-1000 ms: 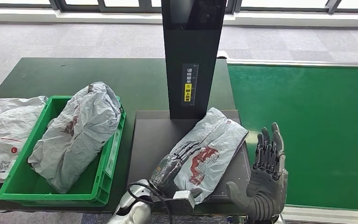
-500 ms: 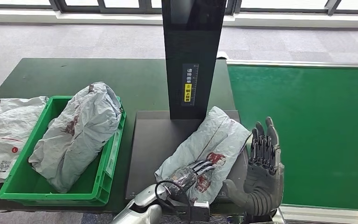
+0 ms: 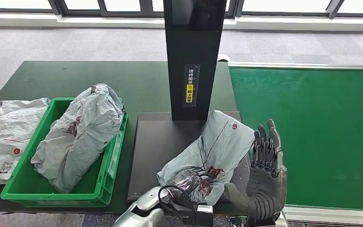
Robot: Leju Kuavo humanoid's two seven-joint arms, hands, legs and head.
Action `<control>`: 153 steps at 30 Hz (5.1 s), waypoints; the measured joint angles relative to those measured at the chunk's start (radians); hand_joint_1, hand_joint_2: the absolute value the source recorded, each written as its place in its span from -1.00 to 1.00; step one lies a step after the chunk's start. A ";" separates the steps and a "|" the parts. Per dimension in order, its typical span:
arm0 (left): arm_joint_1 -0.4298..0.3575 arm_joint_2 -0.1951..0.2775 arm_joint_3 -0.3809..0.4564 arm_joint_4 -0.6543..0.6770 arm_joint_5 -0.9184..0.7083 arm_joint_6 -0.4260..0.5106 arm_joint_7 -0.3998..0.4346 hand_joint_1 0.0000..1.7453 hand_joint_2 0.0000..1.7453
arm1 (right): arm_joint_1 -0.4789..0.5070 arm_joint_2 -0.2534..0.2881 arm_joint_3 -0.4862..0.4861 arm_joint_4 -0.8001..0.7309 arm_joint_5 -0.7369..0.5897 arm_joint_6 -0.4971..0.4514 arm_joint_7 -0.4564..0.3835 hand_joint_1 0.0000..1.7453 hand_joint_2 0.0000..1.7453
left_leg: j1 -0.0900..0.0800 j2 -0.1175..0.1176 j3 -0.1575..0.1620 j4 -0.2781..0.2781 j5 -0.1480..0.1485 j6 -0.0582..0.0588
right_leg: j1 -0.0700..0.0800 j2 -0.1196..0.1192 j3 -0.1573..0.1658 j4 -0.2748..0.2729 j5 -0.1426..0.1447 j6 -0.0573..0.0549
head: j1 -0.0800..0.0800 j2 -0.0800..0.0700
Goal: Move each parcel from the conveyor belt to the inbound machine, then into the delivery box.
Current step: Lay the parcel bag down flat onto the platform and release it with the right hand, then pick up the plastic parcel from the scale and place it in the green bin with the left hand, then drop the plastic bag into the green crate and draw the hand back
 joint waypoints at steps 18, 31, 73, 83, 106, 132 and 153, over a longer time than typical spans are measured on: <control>0.103 0.018 0.084 -0.201 0.020 0.043 0.002 1.00 1.00 | 0.017 0.009 -0.002 0.000 -0.004 0.039 0.000 -1.00 1.00 | 0.000 0.000 -0.003 0.000 0.007 -0.001 | 0.000 0.000 -0.012 0.001 0.007 0.002 | 0.000 0.000; 0.223 0.037 0.174 -0.486 0.146 0.160 -0.067 1.00 1.00 | 0.034 0.009 -0.002 -0.001 -0.006 0.026 0.000 -1.00 1.00 | 0.000 0.000 -0.007 0.000 0.006 -0.001 | 0.000 0.000 -0.015 0.001 0.006 0.001 | 0.000 0.000; 0.366 0.044 0.702 -1.039 0.455 0.431 -0.187 1.00 1.00 | 0.059 0.013 -0.018 -0.010 -0.002 -0.006 0.000 -1.00 1.00 | 0.001 0.000 -0.007 0.000 0.004 -0.001 | 0.000 0.000 -0.015 0.001 0.004 0.000 | 0.000 0.000; 0.282 0.071 0.764 -0.890 0.322 0.420 -0.062 1.00 1.00 | 0.076 0.025 -0.019 -0.014 0.019 0.014 0.000 -1.00 1.00 | 0.000 -0.001 -0.007 0.000 0.004 -0.001 | 0.000 -0.001 -0.016 0.001 0.004 0.000 | 0.000 0.000; 0.188 0.124 0.776 -0.654 0.318 0.362 -0.010 -1.00 -1.00 | 0.075 0.037 -0.042 -0.023 -0.011 0.015 0.000 -1.00 1.00 | 0.000 -0.012 0.011 -0.002 0.006 -0.006 | 0.000 -0.012 0.004 0.004 -0.001 -0.003 | 0.000 0.000; 0.360 0.042 0.647 -0.887 0.999 -0.015 -0.341 -1.00 -1.00 | 0.063 0.019 -0.037 -0.015 -0.118 -0.043 0.000 -1.00 1.00 | 0.000 -0.009 0.001 -0.002 0.002 -0.003 | 0.000 -0.009 -0.008 0.003 -0.002 -0.003 | 0.000 0.000; 0.371 0.038 0.491 -0.907 1.026 -0.439 -0.345 -1.00 -1.00 | 0.034 -0.019 -0.026 0.019 -0.155 0.178 0.000 -1.00 1.00 | 0.000 -0.007 0.001 -0.001 0.002 -0.004 | 0.000 -0.008 -0.008 0.003 -0.002 -0.003 | 0.000 0.000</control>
